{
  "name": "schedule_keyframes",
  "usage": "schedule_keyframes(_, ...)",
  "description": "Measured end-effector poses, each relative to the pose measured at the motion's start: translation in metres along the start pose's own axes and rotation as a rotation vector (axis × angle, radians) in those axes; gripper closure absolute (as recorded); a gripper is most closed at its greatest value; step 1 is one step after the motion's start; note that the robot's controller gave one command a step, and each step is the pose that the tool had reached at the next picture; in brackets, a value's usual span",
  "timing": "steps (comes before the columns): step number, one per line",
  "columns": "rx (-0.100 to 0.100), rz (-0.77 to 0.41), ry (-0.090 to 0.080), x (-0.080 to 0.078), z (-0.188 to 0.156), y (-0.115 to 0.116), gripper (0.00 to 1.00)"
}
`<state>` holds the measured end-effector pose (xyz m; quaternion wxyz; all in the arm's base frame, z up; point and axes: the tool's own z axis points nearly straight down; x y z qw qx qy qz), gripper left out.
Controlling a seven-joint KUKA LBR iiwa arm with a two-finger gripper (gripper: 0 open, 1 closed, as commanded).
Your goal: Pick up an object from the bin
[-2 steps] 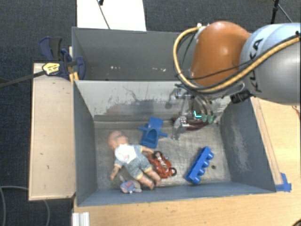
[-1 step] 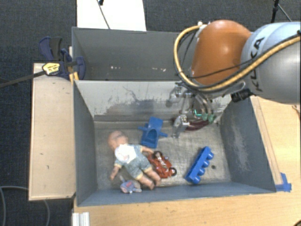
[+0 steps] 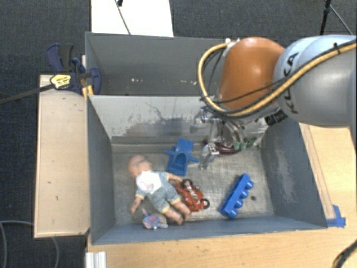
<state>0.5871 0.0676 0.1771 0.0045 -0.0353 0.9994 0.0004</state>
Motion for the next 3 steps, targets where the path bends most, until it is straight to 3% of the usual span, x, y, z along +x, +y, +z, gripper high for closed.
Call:
schedule_keyframes(1,0.002,-0.165,-0.016,-0.011,0.077,0.016,1.0)
schedule_keyframes(2,0.002,-0.164,-0.017,-0.012,0.077,0.015,1.0)
schedule_keyframes(3,-0.001,-0.247,0.006,-0.01,-0.046,0.051,1.0)
